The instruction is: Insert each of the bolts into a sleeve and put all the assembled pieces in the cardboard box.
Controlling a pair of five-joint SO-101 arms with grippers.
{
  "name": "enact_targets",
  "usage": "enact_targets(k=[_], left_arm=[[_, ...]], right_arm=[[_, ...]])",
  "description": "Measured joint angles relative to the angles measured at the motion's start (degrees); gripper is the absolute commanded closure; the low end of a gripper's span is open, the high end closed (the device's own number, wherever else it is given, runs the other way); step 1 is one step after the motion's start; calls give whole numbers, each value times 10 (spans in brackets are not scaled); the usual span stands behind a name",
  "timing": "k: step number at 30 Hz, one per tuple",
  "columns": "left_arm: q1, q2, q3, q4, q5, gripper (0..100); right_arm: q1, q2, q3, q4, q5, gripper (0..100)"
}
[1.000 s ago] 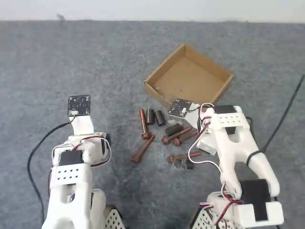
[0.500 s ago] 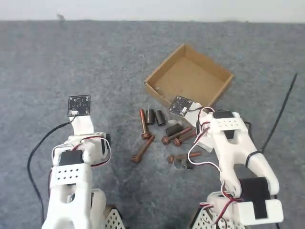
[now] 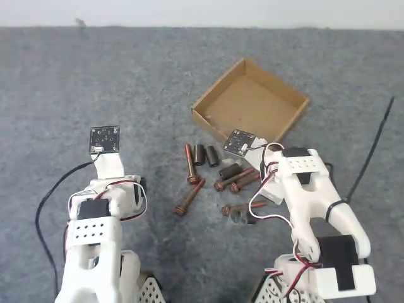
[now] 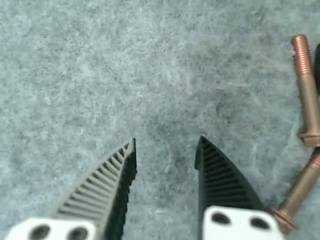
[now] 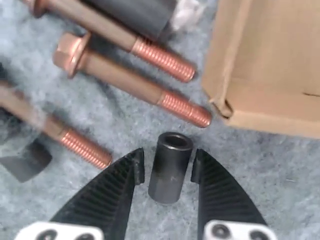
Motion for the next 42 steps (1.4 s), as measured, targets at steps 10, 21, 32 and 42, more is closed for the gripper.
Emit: enact_targets(k=[10, 21, 32, 42], left_arm=[[0, 0, 0, 0, 0, 813], [34, 3, -2, 3, -3, 890], [99, 7, -200, 227, -98, 989], [247, 148, -328, 287, -84, 990]], right_arm=[[4, 59, -47, 46, -3, 994], [60, 77, -61, 38, -207, 992], [66, 21, -3, -10, -226, 992], [66, 20, 0, -11, -228, 992]])
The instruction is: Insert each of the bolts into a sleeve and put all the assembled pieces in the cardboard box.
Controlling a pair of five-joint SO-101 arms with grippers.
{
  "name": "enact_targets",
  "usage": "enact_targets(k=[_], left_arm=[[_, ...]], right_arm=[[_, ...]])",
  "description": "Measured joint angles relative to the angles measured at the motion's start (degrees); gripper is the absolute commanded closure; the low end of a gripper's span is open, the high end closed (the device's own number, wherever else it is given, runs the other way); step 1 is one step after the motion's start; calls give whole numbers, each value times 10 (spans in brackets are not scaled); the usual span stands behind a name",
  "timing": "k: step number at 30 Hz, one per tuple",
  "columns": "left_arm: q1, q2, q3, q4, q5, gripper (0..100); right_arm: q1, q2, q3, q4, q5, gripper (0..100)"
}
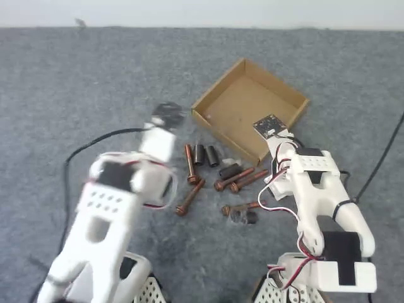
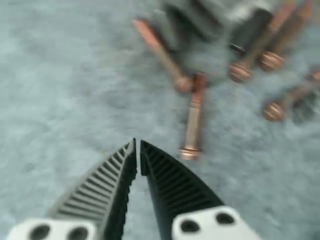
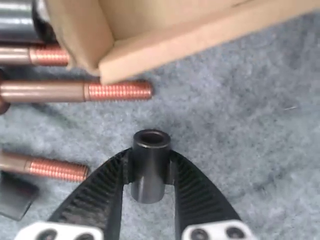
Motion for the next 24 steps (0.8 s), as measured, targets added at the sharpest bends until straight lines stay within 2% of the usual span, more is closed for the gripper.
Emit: enact_targets(k=[8, 10, 13, 19, 24], left_arm=[[233, 222, -14, -76, 73, 990], [258, 251, -14, -95, 91, 990], [243, 280, 2, -120, 98, 990], [163, 314, 39, -178, 101, 990], [110, 328, 40, -191, 105, 989]], right_arm=[[0, 0, 0, -4, 0, 992], [0, 0, 0, -4, 0, 992], [0, 0, 0, -4, 0, 992], [0, 0, 0, -4, 0, 992], [0, 0, 0, -4, 0, 992]])
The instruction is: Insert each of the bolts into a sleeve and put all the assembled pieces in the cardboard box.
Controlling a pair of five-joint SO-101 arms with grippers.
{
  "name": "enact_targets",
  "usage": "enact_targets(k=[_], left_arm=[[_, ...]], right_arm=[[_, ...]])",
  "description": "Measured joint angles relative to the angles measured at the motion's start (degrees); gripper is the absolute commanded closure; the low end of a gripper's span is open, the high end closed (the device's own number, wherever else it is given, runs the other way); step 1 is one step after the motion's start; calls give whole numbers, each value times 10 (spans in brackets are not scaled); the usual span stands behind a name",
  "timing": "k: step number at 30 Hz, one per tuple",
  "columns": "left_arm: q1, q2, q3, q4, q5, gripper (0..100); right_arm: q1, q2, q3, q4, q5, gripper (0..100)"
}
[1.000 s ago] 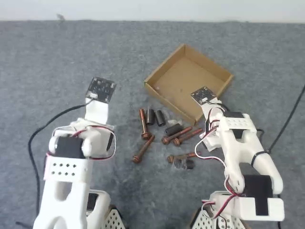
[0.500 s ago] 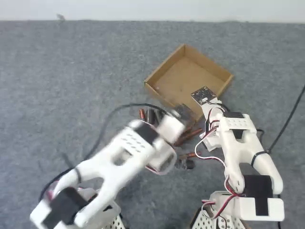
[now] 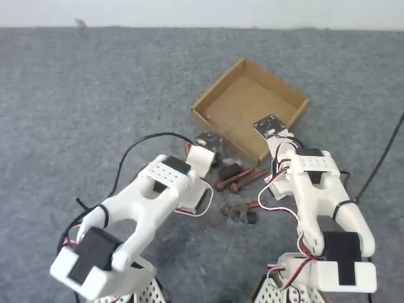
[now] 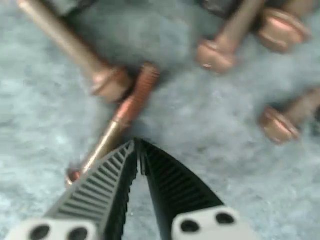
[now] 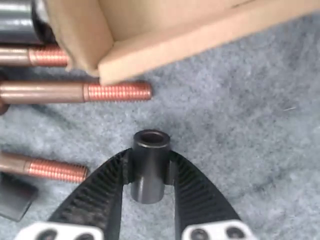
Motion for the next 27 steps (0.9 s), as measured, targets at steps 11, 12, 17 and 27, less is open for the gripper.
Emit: enact_targets(k=[11, 12, 17, 27], left_arm=[[-96, 39, -41, 0, 27, 989], [-105, 40, -46, 0, 39, 989], [-153, 47, -62, -12, 92, 989], [-164, 47, -67, -61, 105, 987]], right_arm=[[0, 0, 0, 0, 0, 992], [0, 0, 0, 0, 0, 992], [0, 0, 0, -1, 0, 992], [0, 0, 0, -1, 0, 992]])
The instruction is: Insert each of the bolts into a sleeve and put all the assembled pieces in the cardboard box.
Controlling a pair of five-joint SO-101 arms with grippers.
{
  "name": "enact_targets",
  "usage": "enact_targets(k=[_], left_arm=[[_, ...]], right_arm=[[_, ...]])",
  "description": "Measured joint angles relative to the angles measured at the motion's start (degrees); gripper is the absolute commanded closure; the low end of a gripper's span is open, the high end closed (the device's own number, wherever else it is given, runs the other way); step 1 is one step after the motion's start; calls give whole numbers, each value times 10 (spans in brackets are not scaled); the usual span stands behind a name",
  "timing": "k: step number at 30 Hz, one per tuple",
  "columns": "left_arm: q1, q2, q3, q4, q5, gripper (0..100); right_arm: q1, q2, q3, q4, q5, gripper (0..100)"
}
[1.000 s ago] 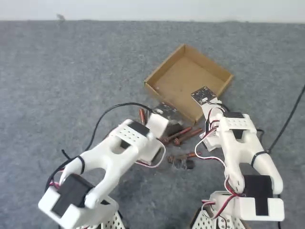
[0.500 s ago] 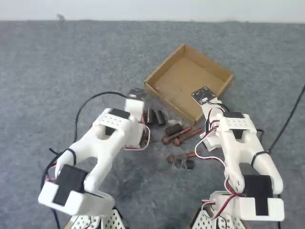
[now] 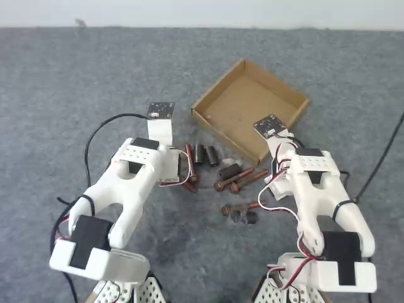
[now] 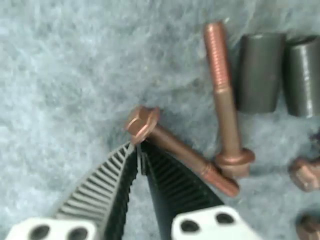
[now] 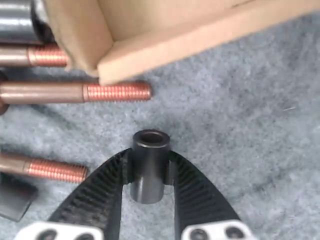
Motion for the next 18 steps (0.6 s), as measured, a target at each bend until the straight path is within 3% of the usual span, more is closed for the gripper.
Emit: enact_targets(k=[9, 18], left_arm=[[21, -4, -31, 65, 38, 860], [25, -44, 13, -3, 62, 858]], right_arm=[[0, 0, 0, 0, 0, 992], [0, 0, 0, 0, 0, 992]])
